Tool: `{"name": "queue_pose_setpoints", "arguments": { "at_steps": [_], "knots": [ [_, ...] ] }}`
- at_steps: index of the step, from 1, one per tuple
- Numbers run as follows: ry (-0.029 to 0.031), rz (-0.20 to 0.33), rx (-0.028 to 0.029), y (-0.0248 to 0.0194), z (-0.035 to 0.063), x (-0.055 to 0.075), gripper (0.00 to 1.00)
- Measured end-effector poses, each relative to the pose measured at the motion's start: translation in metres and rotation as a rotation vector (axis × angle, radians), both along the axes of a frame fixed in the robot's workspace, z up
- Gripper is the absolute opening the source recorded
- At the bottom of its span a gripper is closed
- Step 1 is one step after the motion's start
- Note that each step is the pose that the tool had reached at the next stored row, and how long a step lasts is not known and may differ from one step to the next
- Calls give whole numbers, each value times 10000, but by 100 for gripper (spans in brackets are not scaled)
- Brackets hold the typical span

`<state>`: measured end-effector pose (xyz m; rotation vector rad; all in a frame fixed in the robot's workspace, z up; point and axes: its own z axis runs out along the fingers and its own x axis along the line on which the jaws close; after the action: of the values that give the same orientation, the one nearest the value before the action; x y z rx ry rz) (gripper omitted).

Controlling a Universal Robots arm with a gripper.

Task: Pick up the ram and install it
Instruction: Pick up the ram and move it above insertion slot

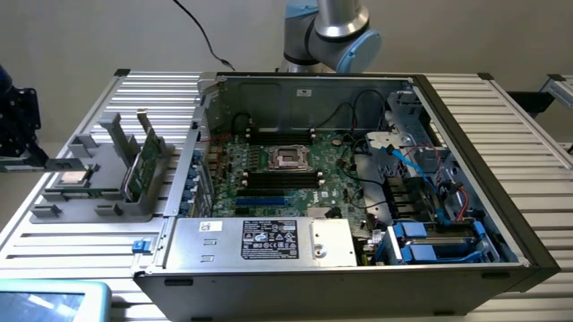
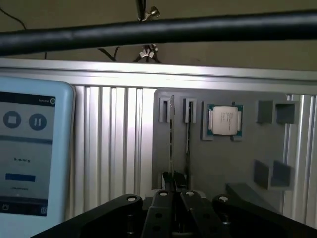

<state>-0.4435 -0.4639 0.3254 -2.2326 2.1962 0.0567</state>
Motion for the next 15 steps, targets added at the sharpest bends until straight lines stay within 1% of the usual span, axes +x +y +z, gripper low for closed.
{"name": "queue_pose_setpoints", "arguments": {
  "at_steps": [15],
  "knots": [
    [0, -1, 0, 0, 680, 0, 11]
  ]
}}
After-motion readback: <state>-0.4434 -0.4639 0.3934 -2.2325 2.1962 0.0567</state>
